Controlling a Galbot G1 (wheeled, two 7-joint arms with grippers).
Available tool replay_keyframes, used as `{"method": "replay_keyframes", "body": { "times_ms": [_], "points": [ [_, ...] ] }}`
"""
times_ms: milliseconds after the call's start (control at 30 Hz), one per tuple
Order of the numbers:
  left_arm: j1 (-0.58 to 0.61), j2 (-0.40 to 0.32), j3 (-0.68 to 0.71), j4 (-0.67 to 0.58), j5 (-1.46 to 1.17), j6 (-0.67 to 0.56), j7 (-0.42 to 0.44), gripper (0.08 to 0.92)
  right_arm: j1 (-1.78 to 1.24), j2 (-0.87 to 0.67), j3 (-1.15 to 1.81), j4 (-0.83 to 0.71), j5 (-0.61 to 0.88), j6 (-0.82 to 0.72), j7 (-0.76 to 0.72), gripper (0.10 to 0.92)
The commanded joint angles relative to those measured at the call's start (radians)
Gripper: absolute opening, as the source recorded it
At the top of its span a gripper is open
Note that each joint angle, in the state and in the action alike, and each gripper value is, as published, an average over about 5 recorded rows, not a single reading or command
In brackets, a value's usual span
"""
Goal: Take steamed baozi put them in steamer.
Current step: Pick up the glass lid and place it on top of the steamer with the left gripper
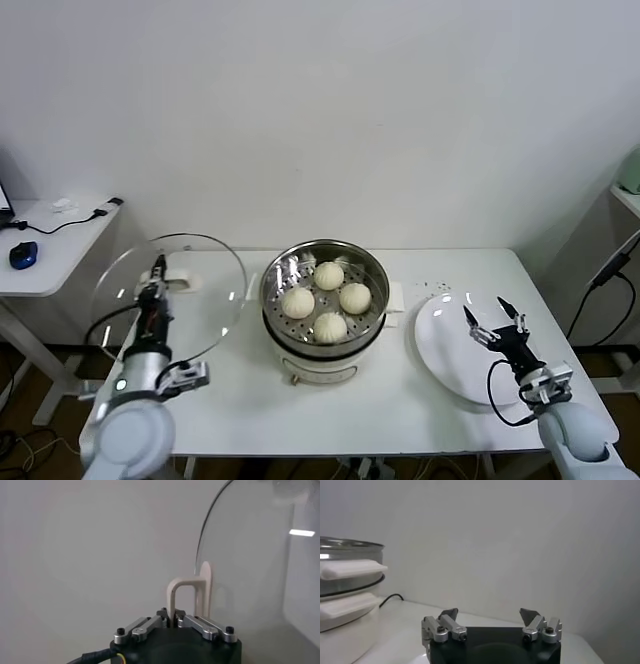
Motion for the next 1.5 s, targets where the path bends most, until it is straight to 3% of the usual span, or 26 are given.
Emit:
{"method": "replay_keyframes", "body": {
  "times_ms": [33, 267, 533, 900, 1500],
  "points": [
    [-0.275, -0.094, 0.399, -0.003, 0.273, 0.212, 0.311, 0.15, 0.051, 0.007, -0.013, -0.053, -0.021, 0.007, -0.001, 0.823],
    [-0.377, -0.332, 0.508, 0.151, 0.358, 0.2, 0.293, 0.15, 0.032, 0.002, 0.023, -0.063, -0.017, 0.016, -0.009, 0.823],
    [-0.436, -0.436, 0.579, 0.294, 0.338, 0.21, 0.231, 0.15, 0.005, -0.002, 0.054, -0.058, -0.013, 0.021, -0.017, 0.823],
    [-0.437, -0.465, 0.574, 0.424, 0.311, 0.197, 0.182, 0.15, -0.009, -0.001, 0.073, -0.057, -0.012, 0.027, -0.023, 0.823],
    [-0.446, -0.463, 0.534, 0.482, 0.272, 0.186, 0.169, 0.15, -0.025, 0.003, 0.095, -0.066, -0.013, 0.033, -0.058, 0.823]
  ]
}}
